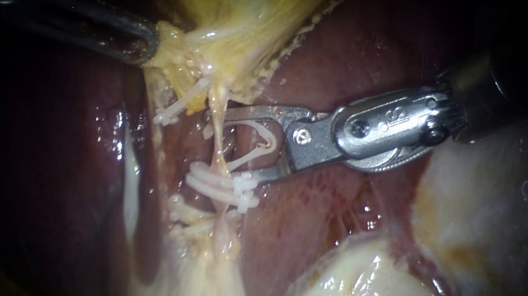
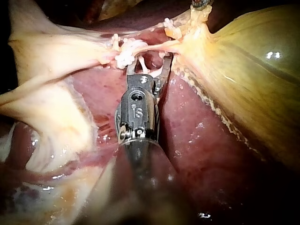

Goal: Clipping third clip right tube

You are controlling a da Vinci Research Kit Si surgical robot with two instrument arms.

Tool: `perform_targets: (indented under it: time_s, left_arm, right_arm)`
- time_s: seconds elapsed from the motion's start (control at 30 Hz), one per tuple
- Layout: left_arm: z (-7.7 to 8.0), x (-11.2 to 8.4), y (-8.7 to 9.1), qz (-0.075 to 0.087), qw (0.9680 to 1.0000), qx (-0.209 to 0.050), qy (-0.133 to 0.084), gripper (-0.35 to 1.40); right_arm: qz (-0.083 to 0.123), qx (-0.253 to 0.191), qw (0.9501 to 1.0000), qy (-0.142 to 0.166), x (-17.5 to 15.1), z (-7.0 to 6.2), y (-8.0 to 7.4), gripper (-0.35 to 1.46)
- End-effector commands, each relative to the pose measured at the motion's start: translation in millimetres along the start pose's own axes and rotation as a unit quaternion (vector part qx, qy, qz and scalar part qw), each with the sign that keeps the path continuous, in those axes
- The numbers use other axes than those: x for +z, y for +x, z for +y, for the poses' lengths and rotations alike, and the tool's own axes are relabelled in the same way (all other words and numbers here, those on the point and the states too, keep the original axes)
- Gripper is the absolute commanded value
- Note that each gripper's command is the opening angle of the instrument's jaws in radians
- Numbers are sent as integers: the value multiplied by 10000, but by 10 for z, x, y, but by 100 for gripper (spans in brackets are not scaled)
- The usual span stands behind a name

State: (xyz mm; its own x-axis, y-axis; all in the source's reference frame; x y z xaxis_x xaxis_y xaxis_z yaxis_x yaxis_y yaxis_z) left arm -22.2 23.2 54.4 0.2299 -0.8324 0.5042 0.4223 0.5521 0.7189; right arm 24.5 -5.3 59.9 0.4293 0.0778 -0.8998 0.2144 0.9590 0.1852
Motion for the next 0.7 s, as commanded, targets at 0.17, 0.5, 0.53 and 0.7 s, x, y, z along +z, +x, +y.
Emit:
perform_targets:
  time_s: [0.17, 0.5, 0.53, 0.7]
  left_arm:
    - [0, 0, 0, 1, 10000, -1, 2, -35]
    - [0, -1, 1, 2, 10000, 0, 4, -35]
    - [1, -1, 1, 2, 10000, 0, 4, -35]
    - [1, -2, 1, 2, 10000, 1, 5, -35]
  right_arm:
    - [10, 144, 9999, 18, -12, -2, -1, 47]
    - [84, 1427, 9897, 84, -55, 2, 2, 47]
    - [102, 1518, 9883, 87, -57, 3, 2, 47]
    - [125, 2222, 9749, 88, -65, 4, 3, 47]
